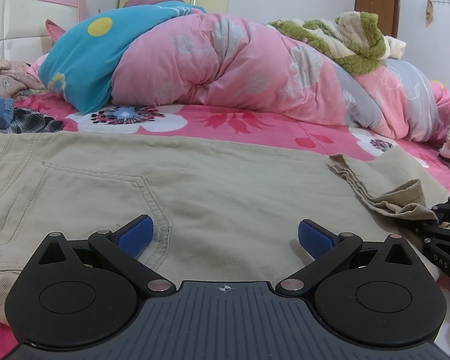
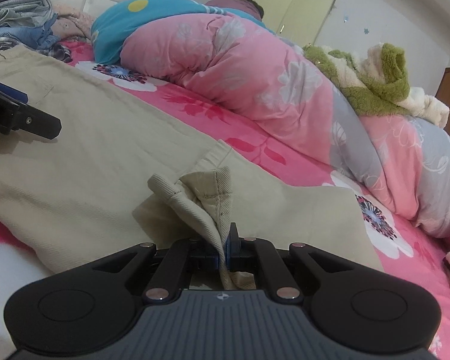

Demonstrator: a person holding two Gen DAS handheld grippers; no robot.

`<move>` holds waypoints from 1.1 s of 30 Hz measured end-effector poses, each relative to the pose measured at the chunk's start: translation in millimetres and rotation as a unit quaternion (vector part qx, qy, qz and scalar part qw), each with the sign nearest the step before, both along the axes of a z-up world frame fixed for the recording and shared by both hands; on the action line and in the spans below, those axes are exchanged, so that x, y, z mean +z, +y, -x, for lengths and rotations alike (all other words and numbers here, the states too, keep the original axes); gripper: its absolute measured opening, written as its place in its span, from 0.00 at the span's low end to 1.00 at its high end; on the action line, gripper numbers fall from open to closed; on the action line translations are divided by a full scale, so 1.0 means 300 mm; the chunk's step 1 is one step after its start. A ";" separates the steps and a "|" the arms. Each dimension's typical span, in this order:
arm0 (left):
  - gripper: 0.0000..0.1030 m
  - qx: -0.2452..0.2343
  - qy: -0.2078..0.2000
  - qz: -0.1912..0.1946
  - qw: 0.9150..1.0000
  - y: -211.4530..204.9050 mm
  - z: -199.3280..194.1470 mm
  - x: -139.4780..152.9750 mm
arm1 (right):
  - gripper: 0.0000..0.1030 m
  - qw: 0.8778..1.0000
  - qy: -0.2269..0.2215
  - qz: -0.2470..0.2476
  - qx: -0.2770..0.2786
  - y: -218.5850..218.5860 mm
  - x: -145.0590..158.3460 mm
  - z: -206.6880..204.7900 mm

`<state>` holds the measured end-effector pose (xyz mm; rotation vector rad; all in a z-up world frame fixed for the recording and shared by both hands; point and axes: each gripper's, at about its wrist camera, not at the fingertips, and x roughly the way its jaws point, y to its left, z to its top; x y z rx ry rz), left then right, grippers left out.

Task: Fold clothes
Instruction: 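Lift the gripped trousers leg end with the right gripper and carry it over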

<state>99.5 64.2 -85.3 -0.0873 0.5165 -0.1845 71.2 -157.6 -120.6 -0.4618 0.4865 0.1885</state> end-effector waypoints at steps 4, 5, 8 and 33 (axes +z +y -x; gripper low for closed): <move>1.00 0.003 0.003 -0.003 1.000 -0.004 -0.002 0.000 | 0.04 1.000 0.002 0.005 -0.001 0.004 0.001 -0.001; 1.00 0.003 0.003 -0.003 1.000 -0.004 -0.003 0.001 | 0.04 1.000 0.003 0.005 -0.001 0.004 0.002 -0.001; 1.00 0.004 0.004 -0.002 1.000 -0.003 -0.003 0.001 | 0.04 1.000 0.009 0.005 -0.001 0.005 0.011 -0.007; 1.00 0.014 -0.045 0.099 0.994 0.100 0.048 0.046 | 0.04 0.924 0.072 -0.371 -0.057 -0.127 0.260 -0.062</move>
